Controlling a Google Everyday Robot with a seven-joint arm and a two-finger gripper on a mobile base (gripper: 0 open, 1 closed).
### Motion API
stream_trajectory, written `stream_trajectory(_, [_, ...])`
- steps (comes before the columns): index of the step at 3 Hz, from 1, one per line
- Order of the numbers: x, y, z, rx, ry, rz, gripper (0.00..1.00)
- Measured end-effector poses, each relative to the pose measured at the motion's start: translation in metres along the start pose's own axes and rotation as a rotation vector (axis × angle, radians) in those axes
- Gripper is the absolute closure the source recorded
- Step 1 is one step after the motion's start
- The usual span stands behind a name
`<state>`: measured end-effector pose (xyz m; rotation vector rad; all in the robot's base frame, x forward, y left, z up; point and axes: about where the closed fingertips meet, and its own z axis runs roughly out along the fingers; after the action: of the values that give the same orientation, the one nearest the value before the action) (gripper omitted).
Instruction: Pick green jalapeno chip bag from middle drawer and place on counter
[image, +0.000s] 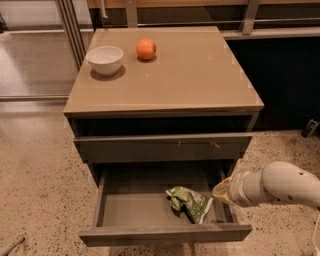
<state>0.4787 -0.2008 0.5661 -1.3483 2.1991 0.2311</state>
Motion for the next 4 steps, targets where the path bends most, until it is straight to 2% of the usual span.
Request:
stream_trajectory(1, [0.02, 0.008, 0.053, -0.054, -0.049, 0.03, 1.0])
stream_trajectory(3, [0.02, 0.011, 0.063, -0.071, -0.071, 0.032, 1.0])
stream_trajectory(4, [0.01, 0.018, 0.084, -0.116, -0.117, 0.022, 0.82])
